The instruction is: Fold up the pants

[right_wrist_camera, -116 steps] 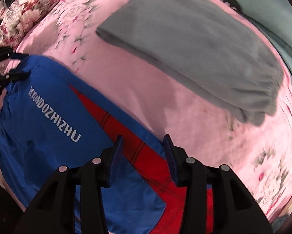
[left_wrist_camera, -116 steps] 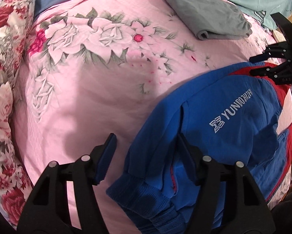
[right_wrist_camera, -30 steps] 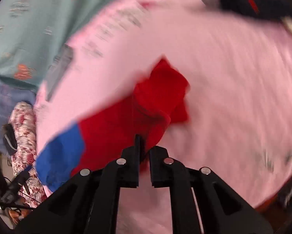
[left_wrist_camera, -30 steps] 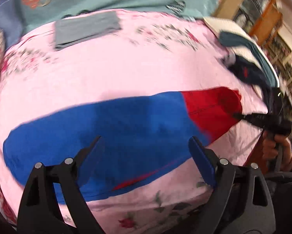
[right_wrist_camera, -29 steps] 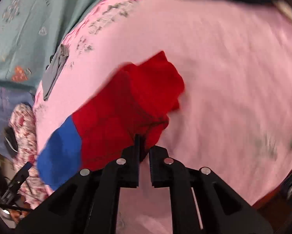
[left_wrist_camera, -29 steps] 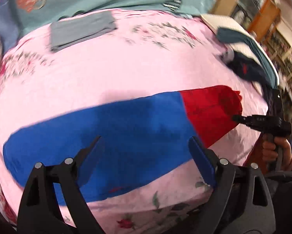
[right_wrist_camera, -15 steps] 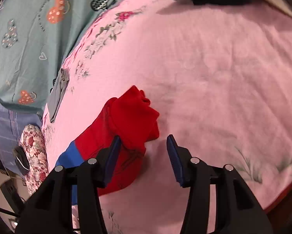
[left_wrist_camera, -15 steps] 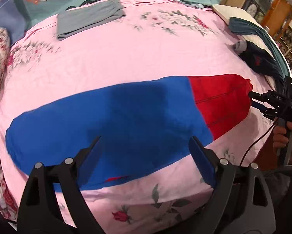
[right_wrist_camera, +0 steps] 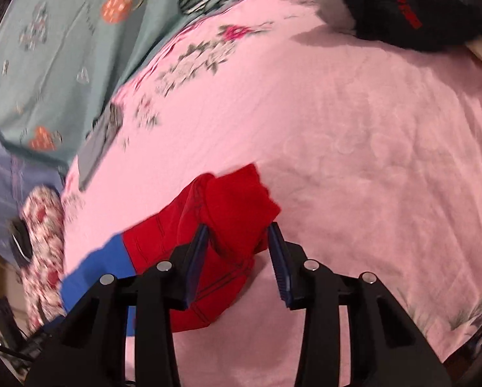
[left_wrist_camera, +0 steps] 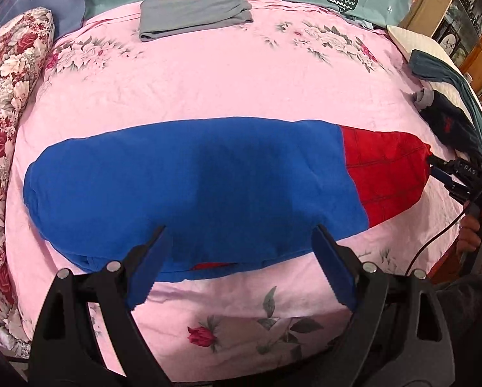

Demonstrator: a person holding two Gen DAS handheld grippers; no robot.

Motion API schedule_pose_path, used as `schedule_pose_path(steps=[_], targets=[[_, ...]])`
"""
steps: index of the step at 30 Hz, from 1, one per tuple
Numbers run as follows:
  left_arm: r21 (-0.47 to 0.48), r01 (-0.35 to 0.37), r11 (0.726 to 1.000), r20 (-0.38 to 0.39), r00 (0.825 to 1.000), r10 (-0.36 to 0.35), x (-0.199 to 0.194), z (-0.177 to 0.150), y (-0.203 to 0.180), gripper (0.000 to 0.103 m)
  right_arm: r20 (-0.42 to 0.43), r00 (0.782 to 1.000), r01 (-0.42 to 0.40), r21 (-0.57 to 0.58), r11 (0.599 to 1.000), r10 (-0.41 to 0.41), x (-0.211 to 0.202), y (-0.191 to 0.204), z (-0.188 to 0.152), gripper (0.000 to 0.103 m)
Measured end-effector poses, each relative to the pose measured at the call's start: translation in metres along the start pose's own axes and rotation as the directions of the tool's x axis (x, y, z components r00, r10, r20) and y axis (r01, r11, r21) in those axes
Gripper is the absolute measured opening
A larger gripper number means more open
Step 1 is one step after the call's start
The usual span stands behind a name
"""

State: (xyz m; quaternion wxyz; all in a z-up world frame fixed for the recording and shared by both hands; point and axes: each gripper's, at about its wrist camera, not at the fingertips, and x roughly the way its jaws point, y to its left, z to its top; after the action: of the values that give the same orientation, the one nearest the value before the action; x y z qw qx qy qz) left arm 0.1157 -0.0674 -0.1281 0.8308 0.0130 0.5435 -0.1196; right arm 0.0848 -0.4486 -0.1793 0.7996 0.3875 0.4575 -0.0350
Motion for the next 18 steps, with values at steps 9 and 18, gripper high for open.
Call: schedule_pose_path(steps=[9,18], targets=[[0.030,-0.007,1.000,-0.014,1.000,0.008,0.001,0.002,-0.010,0.089,-0.044,0.999,-0.006,-0.181,0.984,-0.002,0.016,0.043,-0.003,0.031],[0.071,-0.008,0.997,-0.016,1.000,0.009,0.001,0.007,-0.019,0.089,-0.029,1.000,-0.016,-0.245,0.969,0.010,-0.002,0.038,-0.005,0.036]])
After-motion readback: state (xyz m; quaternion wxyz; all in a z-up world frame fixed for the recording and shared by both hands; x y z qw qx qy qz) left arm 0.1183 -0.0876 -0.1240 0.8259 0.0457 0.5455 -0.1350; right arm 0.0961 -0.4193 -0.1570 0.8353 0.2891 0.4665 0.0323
